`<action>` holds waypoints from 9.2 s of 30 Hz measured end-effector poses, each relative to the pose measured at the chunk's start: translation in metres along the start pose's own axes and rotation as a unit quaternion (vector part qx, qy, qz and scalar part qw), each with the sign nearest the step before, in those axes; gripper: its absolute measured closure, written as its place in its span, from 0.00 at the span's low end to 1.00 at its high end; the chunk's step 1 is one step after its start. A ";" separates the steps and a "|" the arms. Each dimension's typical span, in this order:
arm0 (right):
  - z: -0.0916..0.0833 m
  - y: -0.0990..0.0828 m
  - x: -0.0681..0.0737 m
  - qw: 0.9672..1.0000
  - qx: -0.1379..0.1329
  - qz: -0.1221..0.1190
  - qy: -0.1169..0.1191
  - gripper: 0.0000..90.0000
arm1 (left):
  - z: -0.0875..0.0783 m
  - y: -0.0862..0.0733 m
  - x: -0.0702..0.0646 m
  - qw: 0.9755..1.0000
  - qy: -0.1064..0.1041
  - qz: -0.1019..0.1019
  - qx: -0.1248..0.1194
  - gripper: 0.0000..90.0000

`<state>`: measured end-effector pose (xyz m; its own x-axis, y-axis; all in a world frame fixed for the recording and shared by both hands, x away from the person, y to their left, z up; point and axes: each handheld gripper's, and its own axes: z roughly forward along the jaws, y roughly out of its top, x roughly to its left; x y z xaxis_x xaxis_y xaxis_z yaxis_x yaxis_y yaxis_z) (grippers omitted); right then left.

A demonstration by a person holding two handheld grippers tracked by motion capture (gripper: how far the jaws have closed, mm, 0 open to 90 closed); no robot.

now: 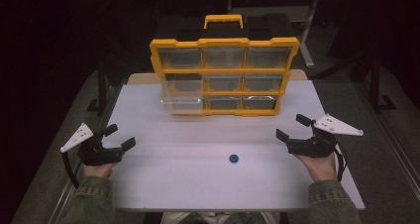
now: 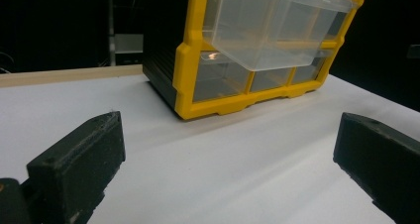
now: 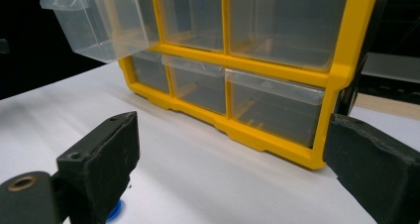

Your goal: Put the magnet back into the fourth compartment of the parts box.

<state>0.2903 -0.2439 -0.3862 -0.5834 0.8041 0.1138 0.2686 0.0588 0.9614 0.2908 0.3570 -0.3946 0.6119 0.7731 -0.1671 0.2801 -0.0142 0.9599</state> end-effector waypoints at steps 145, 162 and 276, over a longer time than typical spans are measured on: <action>0.114 -0.022 0.085 0.936 0.282 -0.109 0.183 0.10 | 0.004 -0.001 -0.005 1.000 -0.020 0.006 0.000 0.00; 0.122 -0.032 0.083 0.926 0.306 -0.109 0.191 0.27 | 0.003 -0.001 -0.005 1.000 -0.024 0.001 -0.005 0.00; 0.114 0.070 0.082 0.954 0.215 -0.114 0.176 0.68 | 0.000 -0.001 -0.002 0.999 -0.020 -0.017 -0.022 0.00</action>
<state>0.3485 -0.1067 -0.3376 -0.8651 0.4974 0.0647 0.3503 0.5067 0.7878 0.2896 0.3555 -0.3950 0.6313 0.7470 -0.2085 0.2697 0.0406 0.9621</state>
